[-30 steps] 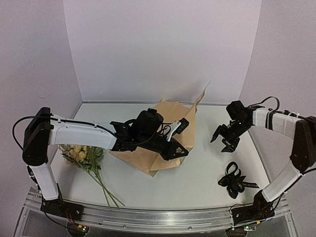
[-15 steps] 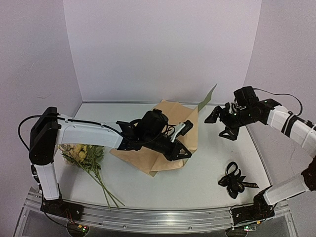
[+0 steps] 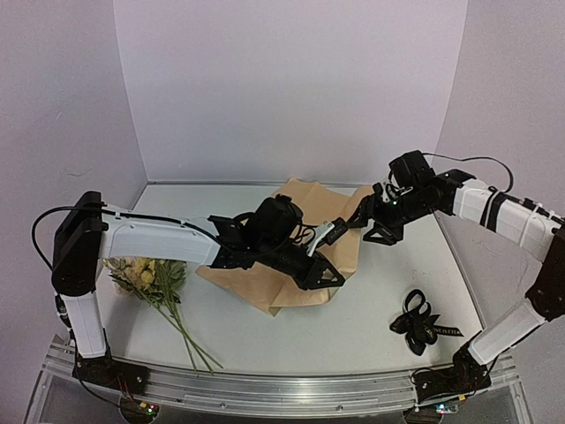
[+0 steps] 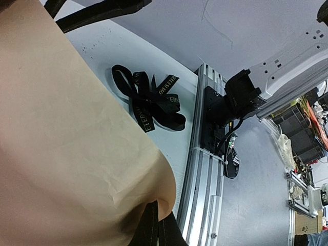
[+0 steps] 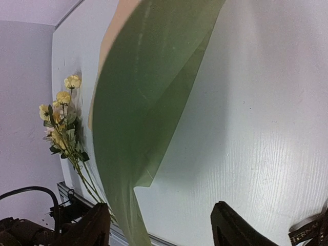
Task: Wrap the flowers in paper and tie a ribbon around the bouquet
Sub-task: Pass from the left arm to the right, then unfold the corner of the folded wrapping paper at the center of the board.
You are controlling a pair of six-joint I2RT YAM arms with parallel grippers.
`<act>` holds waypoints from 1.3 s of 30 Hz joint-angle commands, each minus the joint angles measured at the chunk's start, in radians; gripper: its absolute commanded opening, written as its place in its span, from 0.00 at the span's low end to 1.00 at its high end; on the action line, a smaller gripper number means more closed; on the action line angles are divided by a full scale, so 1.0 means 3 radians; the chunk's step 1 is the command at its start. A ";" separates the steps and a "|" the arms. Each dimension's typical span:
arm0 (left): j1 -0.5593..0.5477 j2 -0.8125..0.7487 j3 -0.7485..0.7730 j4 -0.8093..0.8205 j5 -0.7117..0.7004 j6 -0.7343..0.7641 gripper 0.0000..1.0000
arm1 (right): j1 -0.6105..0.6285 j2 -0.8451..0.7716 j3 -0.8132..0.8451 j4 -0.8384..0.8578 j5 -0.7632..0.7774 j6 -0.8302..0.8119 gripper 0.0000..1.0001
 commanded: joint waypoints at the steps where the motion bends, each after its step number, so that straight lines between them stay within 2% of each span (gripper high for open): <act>1: -0.0016 0.0002 0.0153 -0.0029 0.0085 0.0077 0.00 | 0.0065 0.0039 0.0011 0.0089 0.0027 0.0086 0.51; 3: -0.0016 -0.0012 0.0144 -0.0049 0.0083 0.0071 0.02 | 0.0071 0.0028 -0.0083 0.0085 0.0090 0.0153 0.32; 6: -0.0016 -0.0123 0.0041 -0.0041 -0.0002 0.0015 0.19 | 0.0072 -0.0070 -0.0242 -0.0054 0.0288 0.0200 0.03; 7: -0.0015 -0.0208 -0.0028 -0.0016 -0.0060 -0.0009 0.27 | 0.0072 -0.0112 -0.0309 -0.0129 0.0347 0.0204 0.00; 10: -0.0003 -0.0509 -0.0238 0.0055 -0.0248 -0.0069 0.52 | 0.0073 -0.0224 -0.0548 -0.0326 0.0480 0.0220 0.00; 11: 0.0007 -0.0600 -0.0316 0.0073 -0.0282 -0.0095 0.58 | 0.0072 -0.0246 -0.0628 -0.0383 0.0514 0.0226 0.00; 13: 0.0045 -0.0703 -0.0404 0.0076 -0.0265 -0.0153 0.63 | 0.0072 -0.0287 -0.0794 -0.0431 0.0569 0.0231 0.00; 17: 0.0229 -0.0749 -0.0550 0.0078 -0.0381 -0.0330 0.64 | 0.0075 -0.0280 -0.1021 -0.0480 0.0605 0.0234 0.00; 25: 0.0846 -0.0126 -0.0593 0.0014 -0.0762 -0.0985 0.52 | 0.0188 0.0032 -0.1142 -0.0335 0.0517 0.0375 0.00; 31: 0.0982 0.0254 -0.0661 -0.0049 -0.0842 -0.1223 0.47 | 0.0320 0.0143 -0.1284 -0.0193 0.0656 0.0546 0.00; 39: 0.1132 0.0330 -0.0887 -0.0213 -0.0992 -0.1412 0.46 | 0.0457 0.0183 -0.1463 -0.0005 0.0673 0.0670 0.06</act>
